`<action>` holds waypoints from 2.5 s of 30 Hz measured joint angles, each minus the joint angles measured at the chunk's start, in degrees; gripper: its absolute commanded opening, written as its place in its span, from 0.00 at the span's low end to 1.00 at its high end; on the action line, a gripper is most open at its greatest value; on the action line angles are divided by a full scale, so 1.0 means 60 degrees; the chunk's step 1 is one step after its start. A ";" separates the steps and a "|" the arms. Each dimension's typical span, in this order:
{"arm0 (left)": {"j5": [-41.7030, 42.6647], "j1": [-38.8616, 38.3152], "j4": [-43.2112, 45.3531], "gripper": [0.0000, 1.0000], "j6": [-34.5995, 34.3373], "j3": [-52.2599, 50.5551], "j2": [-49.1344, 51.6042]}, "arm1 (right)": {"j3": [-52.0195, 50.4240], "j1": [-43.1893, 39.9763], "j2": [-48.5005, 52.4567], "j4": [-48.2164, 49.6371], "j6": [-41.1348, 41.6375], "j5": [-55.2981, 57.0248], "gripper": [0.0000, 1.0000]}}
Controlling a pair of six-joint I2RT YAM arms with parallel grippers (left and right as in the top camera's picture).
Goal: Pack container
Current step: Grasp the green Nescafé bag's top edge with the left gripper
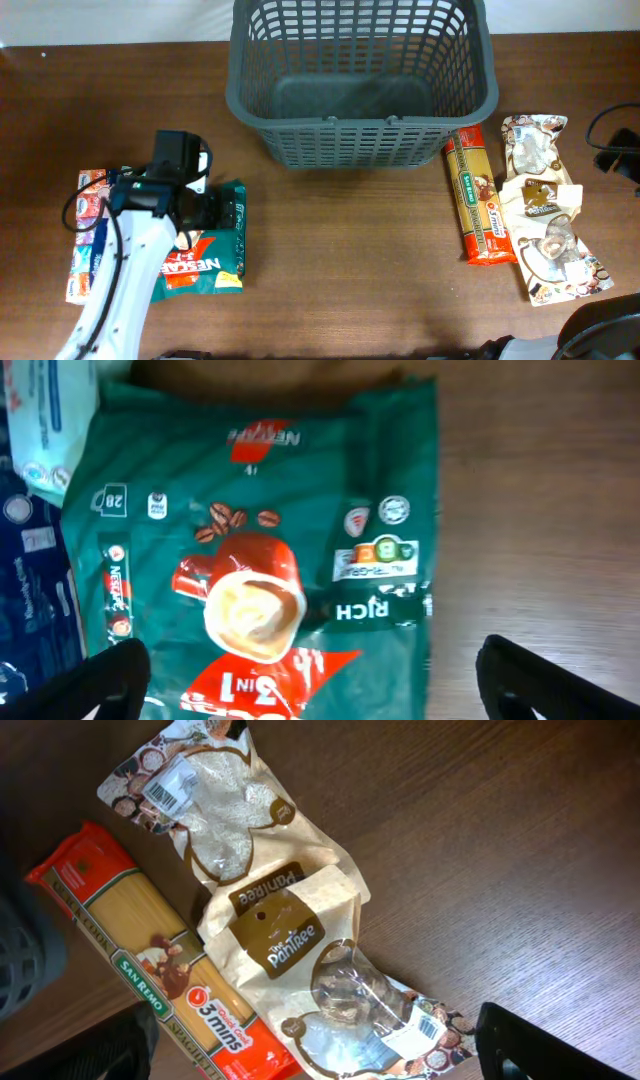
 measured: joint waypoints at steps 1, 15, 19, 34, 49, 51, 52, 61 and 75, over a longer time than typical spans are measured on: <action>-0.0062 -0.0069 -0.0007 1.00 -0.0004 0.0000 0.0102 | 0.0000 0.0000 0.0000 0.0000 0.0007 -0.0007 0.99; -0.1311 -0.3326 -0.0029 1.00 -0.1960 0.0000 0.1348 | 0.0000 0.0000 0.0000 -0.0142 0.0149 -0.0066 0.99; -0.2208 -0.3402 -0.0586 0.99 -0.3013 0.0000 0.1792 | 0.0000 0.0000 0.0000 -0.0146 0.0189 -0.0073 0.99; -0.3643 -0.3402 -0.0025 0.99 -0.5574 -0.0007 0.2091 | 0.0000 0.0000 0.0000 -0.0142 0.0277 -0.0390 0.99; -0.3198 -0.3402 0.0401 0.99 -0.4656 -0.0007 0.2659 | 0.0000 0.0000 0.0000 -0.0033 0.0324 -0.0404 0.99; -0.3184 -0.3402 0.0401 0.99 -0.4572 -0.0011 0.2889 | 0.0000 0.0000 0.0000 -0.0029 0.0324 -0.0423 0.99; -0.3177 -0.3402 0.0408 0.99 -0.4528 -0.0018 0.2998 | 0.0000 0.0000 0.0000 -0.0022 0.0328 -0.0426 0.99; -0.3151 -0.3402 0.0688 0.99 -0.4084 -0.0641 0.3413 | 0.0000 0.0000 0.0000 0.0153 0.0331 -0.0426 0.99; -0.3523 -0.3457 0.2240 0.80 -0.3832 -0.2004 0.3093 | 0.0000 0.0000 0.0000 0.0189 0.0328 -0.0430 0.99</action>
